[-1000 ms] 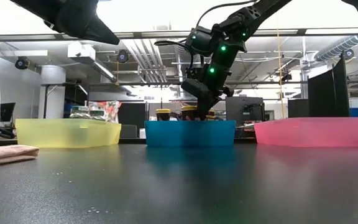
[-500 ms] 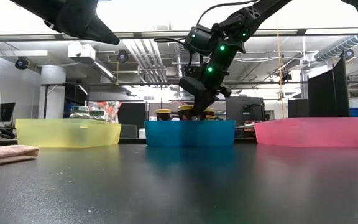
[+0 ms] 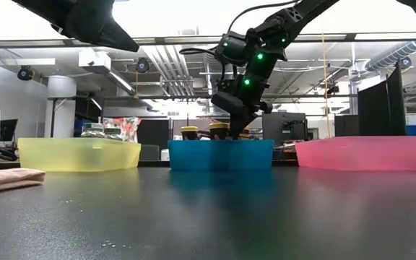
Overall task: Sort spices by type
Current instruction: Return to Home Position
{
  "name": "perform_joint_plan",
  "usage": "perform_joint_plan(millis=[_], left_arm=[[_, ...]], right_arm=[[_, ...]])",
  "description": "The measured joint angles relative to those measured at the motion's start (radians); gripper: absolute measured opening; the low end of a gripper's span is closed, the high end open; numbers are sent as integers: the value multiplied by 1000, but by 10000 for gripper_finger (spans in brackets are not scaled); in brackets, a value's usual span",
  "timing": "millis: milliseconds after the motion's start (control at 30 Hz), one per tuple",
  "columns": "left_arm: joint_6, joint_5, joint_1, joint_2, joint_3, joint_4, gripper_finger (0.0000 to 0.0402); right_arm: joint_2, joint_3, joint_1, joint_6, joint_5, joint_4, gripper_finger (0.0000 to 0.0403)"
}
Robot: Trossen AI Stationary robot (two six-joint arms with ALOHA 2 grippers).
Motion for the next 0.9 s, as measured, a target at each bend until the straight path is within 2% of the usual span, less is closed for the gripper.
perform_joint_plan(millis=[200,300,433,533,700,767,800,867,900], left_arm=[[-1,0,0,0,0,0,285],[-5,1,0,0,0,0,285],[-5,33,0,0,0,0,285],[-5,43,0,0,0,1,285],[-25,111,0,0,0,21,285],[-60,83,4,8,-5,121,285],[-31,82,7,18,-9,187,285],[113,95,12,52,-29,375,285],[218,132,20,73,-42,502,285]], right_arm=[[-23,16,2,4,4,-105,9],[-77,16,19,13,11,-164,9],[-181,-39,99,-18,26,-137,9],[-281,-128,200,-74,37,-24,9],[-429,-341,370,-193,42,318,9],[-480,-427,426,-265,43,440,9],[-505,-467,452,-304,43,498,9],[-547,-549,489,-365,37,617,9],[-565,-584,499,-379,20,677,9]])
